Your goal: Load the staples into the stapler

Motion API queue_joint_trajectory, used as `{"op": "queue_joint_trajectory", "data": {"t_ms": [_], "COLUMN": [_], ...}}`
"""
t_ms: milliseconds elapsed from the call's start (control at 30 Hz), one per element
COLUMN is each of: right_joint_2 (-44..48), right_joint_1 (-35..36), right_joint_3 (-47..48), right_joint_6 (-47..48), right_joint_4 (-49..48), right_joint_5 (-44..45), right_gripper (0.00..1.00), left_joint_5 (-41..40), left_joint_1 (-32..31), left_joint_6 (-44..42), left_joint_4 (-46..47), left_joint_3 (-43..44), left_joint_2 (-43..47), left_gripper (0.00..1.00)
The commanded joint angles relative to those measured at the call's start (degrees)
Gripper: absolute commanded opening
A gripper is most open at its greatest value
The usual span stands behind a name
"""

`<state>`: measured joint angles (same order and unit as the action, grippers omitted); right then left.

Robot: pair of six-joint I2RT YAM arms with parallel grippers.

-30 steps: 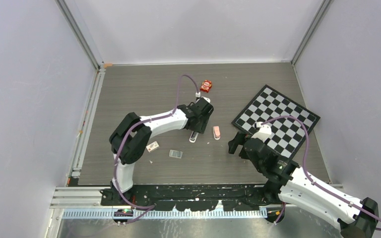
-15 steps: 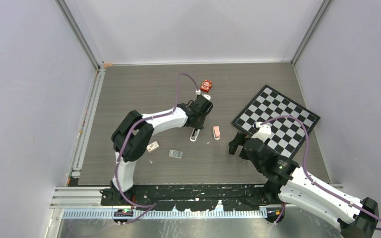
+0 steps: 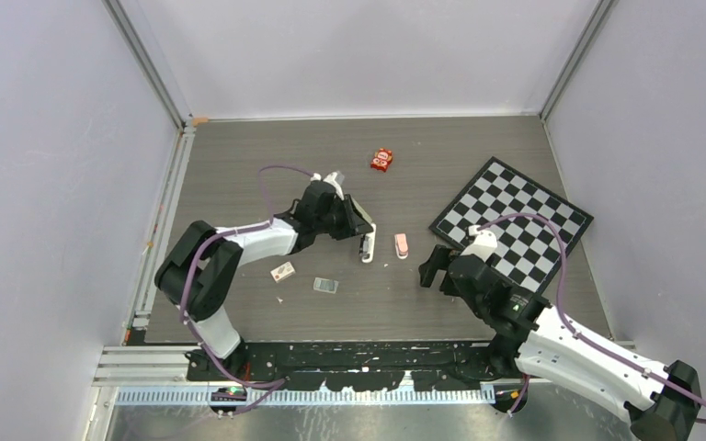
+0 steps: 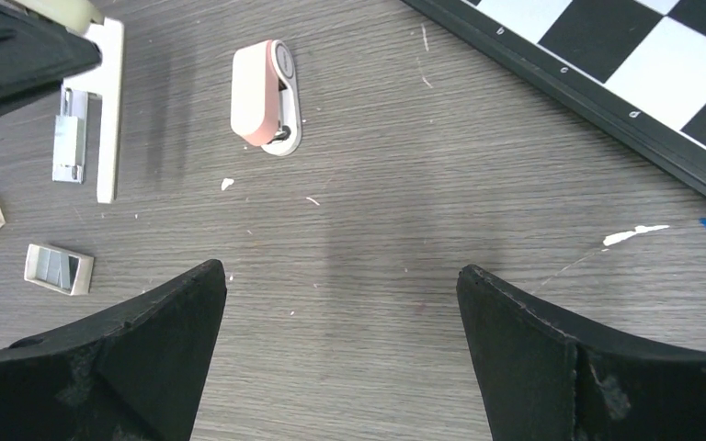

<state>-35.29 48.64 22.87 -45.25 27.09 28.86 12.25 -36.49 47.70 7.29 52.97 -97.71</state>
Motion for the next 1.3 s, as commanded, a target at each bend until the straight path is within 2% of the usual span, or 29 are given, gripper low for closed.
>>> {"op": "queue_joint_trajectory", "data": {"t_ms": [0, 100, 167, 333, 400, 500, 833, 1133, 1267], "right_joint_2": [-1.39, -2.78, -4.13, -11.80, -15.74, -21.01, -32.86, -37.56, -39.44], "right_joint_1": [0.20, 0.21, 0.22, 0.21, 0.27, 0.43, 1.90, 3.02, 3.37], "right_joint_3": [1.56, 1.60, 1.75, 3.93, 5.78, 8.84, 14.76, 16.40, 17.29], "right_joint_6": [-0.15, -0.90, -2.05, -5.19, -5.94, -7.05, -8.50, -8.90, -8.73], "right_joint_4": [-5.57, -10.44, -14.42, -23.86, -26.19, -29.51, -32.59, -32.05, -32.15], "right_joint_5": [-2.56, -5.94, -8.41, -11.88, -12.81, -13.76, -13.95, -13.89, -13.80], "right_gripper": [1.00, 0.99, 0.95, 0.66, 0.61, 0.59, 0.53, 0.41, 0.40], "left_joint_5": [8.13, 5.16, 1.70, -3.14, -5.32, -7.18, -7.41, -7.77, -7.83], "left_joint_1": [0.15, 0.04, -0.26, -1.77, -2.59, -3.13, -3.98, -4.63, -4.81], "left_joint_6": [6.20, 3.42, 2.03, 1.76, 1.59, 1.30, 2.13, 2.32, 2.39], "left_joint_4": [15.85, 9.82, 6.17, 4.64, 2.77, -0.81, -1.14, -1.31, -1.31], "left_joint_3": [-1.58, -0.68, -0.58, -1.73, -1.34, -0.12, 0.68, 0.92, 1.23], "left_joint_2": [3.91, 5.11, 5.86, 7.01, 7.41, 7.47, 7.53, 7.62, 7.71], "left_gripper": [0.00, 0.00, 0.00, 0.00, 0.00, 0.00, 0.00, 0.00, 0.00]}}
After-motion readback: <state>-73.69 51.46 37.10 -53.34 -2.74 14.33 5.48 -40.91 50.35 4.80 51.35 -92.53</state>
